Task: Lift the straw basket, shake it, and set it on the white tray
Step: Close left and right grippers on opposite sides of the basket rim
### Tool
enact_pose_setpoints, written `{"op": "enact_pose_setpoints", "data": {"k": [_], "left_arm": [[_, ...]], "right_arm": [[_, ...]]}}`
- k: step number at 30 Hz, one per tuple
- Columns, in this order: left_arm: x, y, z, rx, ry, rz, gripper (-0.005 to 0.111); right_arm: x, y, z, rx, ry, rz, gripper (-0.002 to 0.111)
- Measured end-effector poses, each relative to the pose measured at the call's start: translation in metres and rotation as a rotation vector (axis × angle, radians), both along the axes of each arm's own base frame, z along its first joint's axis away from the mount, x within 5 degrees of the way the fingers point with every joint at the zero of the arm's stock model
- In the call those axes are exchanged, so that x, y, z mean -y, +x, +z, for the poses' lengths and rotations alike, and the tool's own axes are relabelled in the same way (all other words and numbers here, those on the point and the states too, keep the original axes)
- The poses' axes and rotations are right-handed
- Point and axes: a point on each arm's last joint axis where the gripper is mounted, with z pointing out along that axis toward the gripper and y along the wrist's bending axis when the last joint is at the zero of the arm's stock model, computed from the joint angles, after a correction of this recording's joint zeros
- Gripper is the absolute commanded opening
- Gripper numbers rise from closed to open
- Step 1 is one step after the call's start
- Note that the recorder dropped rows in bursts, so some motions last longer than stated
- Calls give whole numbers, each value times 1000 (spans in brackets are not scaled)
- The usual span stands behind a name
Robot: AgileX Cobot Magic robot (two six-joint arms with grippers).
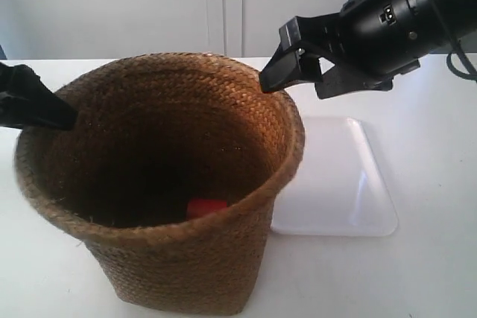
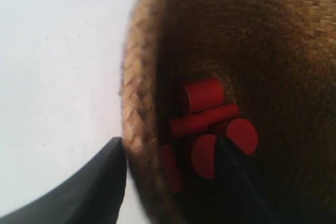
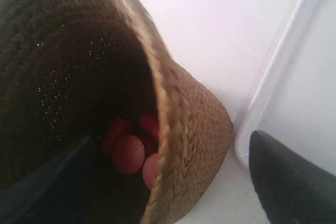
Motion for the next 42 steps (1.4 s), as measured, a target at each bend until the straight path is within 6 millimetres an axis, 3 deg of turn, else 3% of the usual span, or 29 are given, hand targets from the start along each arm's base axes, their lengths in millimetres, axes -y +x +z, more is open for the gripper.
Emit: {"op": "enact_pose_setpoints", "data": {"k": [4,9,19,25,27,29,31,33,34,42], "left_arm": [[1,0,0,-5,-19,-5,56],[3,1,0,-5,-34,-11,56],[3,8,-5,-20,-56,2,56],[4,8,-5,-23,-56,-1,56],[4,7,-5,-26,-57,-3,54],[4,7,-5,-32,-62,4,45],[4,7,-5,-44,-73,21,23],[3,8,-5,-59,-92,52,0],[3,8,-5,-63,-97,59,0],[5,7,-2,-61,-131,74,0]], "right_arm": [[2,2,11,20,-32,-34,75],[-9,-4,8,-62,-13,-26,75],[-37,11,-33,-245,-85,-60,73],[-39,9,-39,-279,-136,-79,71],[-40,8,-40,-284,-148,-75,65],[-44,5,-41,-293,-158,-74,55],[-45,5,-42,-303,-165,-70,40],[-47,6,-46,-316,-170,-69,17],[-47,6,-46,-319,-170,-70,2],[-48,6,-42,-263,-176,-31,0]]}}
